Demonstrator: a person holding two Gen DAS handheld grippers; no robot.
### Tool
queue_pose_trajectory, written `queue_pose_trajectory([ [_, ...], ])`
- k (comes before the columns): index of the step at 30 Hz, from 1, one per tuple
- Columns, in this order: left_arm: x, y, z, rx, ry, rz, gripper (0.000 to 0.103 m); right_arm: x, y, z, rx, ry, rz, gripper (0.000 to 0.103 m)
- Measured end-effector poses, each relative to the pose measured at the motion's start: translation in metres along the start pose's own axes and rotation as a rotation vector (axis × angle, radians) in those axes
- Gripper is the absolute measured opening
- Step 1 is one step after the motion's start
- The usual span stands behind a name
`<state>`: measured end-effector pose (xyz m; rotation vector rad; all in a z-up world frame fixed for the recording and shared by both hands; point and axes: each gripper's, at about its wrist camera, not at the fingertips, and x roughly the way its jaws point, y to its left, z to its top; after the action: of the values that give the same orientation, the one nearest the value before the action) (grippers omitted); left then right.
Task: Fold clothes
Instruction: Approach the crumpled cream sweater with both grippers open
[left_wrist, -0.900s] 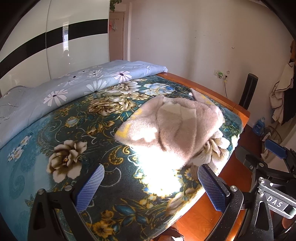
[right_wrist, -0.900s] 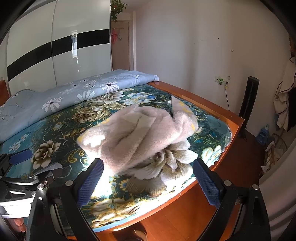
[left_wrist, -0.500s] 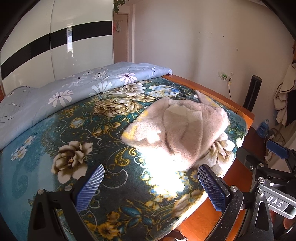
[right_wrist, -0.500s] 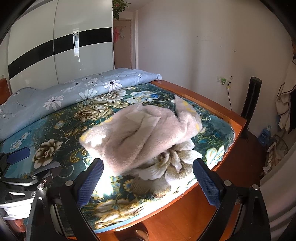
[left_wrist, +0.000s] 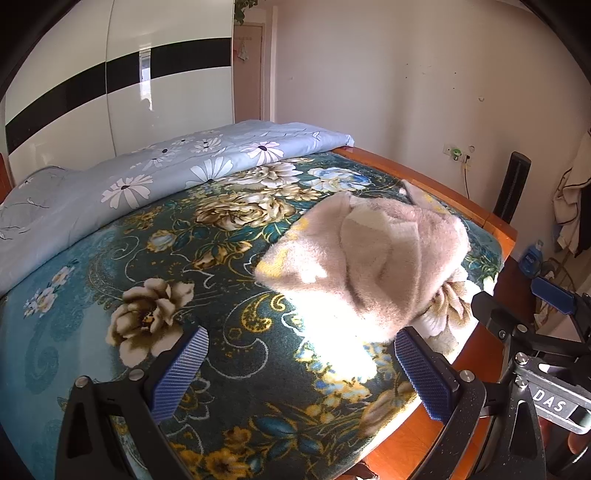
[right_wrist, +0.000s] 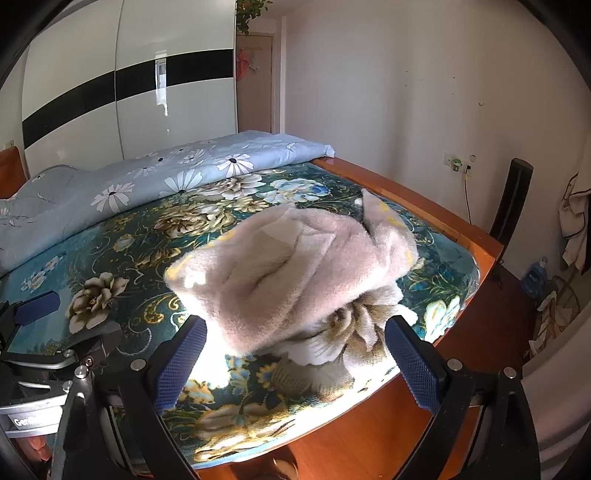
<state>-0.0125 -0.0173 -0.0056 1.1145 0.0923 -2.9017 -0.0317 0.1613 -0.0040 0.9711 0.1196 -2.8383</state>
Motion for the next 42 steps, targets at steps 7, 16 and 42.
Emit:
queue_pose_trajectory([
  [7, 0.006, 0.004, 0.000, -0.005, 0.003, 0.003, 0.103, 0.008, 0.004, 0.002, -0.007, 0.009, 0.004, 0.097],
  [16, 0.011, 0.010, 0.000, -0.025, -0.002, -0.031, 0.103, 0.016, 0.006, 0.003, 0.003, 0.020, 0.010, 0.097],
  [42, 0.049, -0.003, 0.003, 0.027, -0.025, -0.067, 0.103, 0.034, -0.008, 0.001, 0.031, 0.036, -0.009, 0.097],
])
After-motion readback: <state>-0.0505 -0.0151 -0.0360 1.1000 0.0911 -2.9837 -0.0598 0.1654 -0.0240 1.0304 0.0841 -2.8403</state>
